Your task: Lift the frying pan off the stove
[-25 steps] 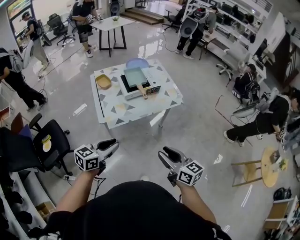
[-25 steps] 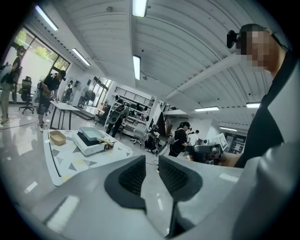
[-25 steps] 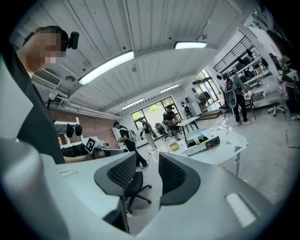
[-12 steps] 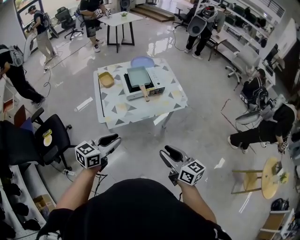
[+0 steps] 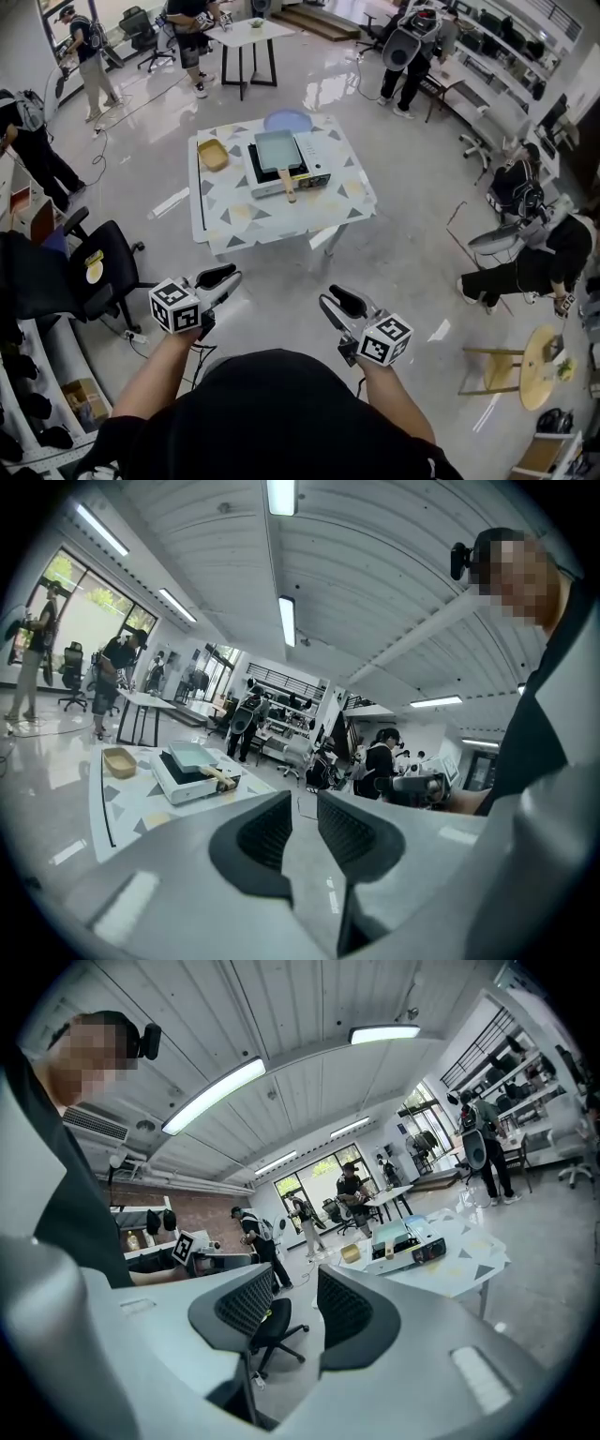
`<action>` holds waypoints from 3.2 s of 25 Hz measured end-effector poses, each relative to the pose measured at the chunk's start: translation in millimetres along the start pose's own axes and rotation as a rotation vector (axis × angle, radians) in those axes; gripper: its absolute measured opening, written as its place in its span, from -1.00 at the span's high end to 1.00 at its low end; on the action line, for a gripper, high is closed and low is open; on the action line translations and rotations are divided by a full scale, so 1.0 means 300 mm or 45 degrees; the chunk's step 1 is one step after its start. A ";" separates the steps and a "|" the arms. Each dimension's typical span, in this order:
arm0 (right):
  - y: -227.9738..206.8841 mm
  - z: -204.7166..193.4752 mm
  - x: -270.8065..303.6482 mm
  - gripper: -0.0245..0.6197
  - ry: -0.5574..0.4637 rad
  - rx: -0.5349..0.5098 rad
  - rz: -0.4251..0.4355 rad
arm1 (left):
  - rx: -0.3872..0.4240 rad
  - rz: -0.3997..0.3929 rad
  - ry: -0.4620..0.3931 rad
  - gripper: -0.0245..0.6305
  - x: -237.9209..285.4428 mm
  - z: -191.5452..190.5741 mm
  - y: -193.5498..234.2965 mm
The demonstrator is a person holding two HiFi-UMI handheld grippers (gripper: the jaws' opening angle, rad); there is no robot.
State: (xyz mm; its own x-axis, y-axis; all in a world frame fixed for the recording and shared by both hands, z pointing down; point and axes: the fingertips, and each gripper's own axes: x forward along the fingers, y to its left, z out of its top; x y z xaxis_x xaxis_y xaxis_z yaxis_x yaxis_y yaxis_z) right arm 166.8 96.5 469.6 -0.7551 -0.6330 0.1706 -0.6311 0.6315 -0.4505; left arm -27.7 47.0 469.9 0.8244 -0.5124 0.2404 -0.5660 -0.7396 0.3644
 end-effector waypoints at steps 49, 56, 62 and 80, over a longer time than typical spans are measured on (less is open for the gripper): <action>-0.339 0.202 0.444 0.37 -0.024 0.080 -0.177 | -0.061 -0.199 0.163 0.67 0.326 0.129 0.521; -0.384 0.258 0.522 0.37 -0.039 0.070 -0.231 | -0.077 -0.281 0.186 0.67 0.394 0.154 0.600; -0.410 0.343 0.570 0.37 -0.073 0.041 -0.292 | -0.074 -0.390 0.228 0.67 0.439 0.171 0.610; -0.600 0.445 0.729 0.36 -0.017 0.015 -0.262 | -0.091 -0.433 0.280 0.65 0.528 0.178 0.695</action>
State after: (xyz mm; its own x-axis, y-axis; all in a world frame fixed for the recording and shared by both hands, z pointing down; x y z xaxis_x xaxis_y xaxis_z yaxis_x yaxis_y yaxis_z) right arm 138.7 -215.4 471.1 -0.6082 -0.7539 0.2485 -0.7695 0.4831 -0.4177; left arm -15.6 -211.8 536.0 0.9509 -0.1328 0.2795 -0.2654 -0.8144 0.5161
